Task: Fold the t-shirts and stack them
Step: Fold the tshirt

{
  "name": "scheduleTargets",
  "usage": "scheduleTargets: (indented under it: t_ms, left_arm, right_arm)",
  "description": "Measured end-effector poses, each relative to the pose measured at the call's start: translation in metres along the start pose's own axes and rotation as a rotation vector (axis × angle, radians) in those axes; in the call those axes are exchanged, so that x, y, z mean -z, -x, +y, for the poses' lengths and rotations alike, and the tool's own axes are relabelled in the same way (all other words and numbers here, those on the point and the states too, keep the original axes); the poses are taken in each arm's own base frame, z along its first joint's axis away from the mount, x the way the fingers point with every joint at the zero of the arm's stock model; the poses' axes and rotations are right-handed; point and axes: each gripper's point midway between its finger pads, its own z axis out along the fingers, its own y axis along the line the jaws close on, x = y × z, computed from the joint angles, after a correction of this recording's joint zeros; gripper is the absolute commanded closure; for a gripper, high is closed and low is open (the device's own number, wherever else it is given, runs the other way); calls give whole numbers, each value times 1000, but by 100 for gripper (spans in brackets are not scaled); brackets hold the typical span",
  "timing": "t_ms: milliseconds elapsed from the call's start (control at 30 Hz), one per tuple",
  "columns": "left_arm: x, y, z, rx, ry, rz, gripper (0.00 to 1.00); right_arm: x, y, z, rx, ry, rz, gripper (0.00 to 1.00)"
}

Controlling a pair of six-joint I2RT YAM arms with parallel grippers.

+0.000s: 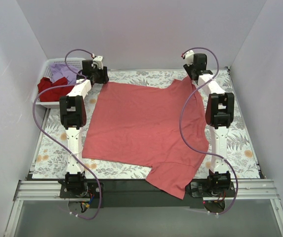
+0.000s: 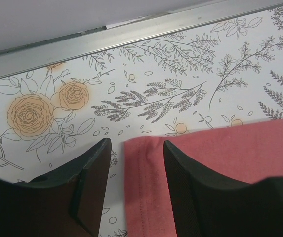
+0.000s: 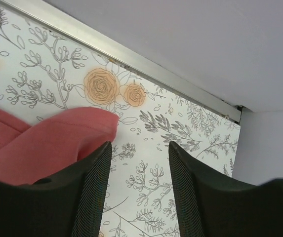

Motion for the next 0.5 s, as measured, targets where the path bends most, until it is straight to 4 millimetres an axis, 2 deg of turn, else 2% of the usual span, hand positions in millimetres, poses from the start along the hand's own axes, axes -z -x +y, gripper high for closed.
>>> scheduleTargets:
  t_ms: [67,200,233,367,500]
  left_arm:
    - [0,0,-1,0,-3,0,54]
    - [0,-1,-2,1,-7,2,54]
    - [0,-1,-1,1,-7,2,54]
    - [0,-1,-2,4,-8,2,55]
    - [0,-1,-2,7,-9,2,54]
  right_arm:
    - [1,-4,-6,-39,3,2,47]
    - [10,-21,-15,-142,67,32,65]
    - [15,-25,-16,-167,87,40,66]
    - [28,-32,-17,-245,169,54,65]
    - [35,-34,4,-283,270,69,62]
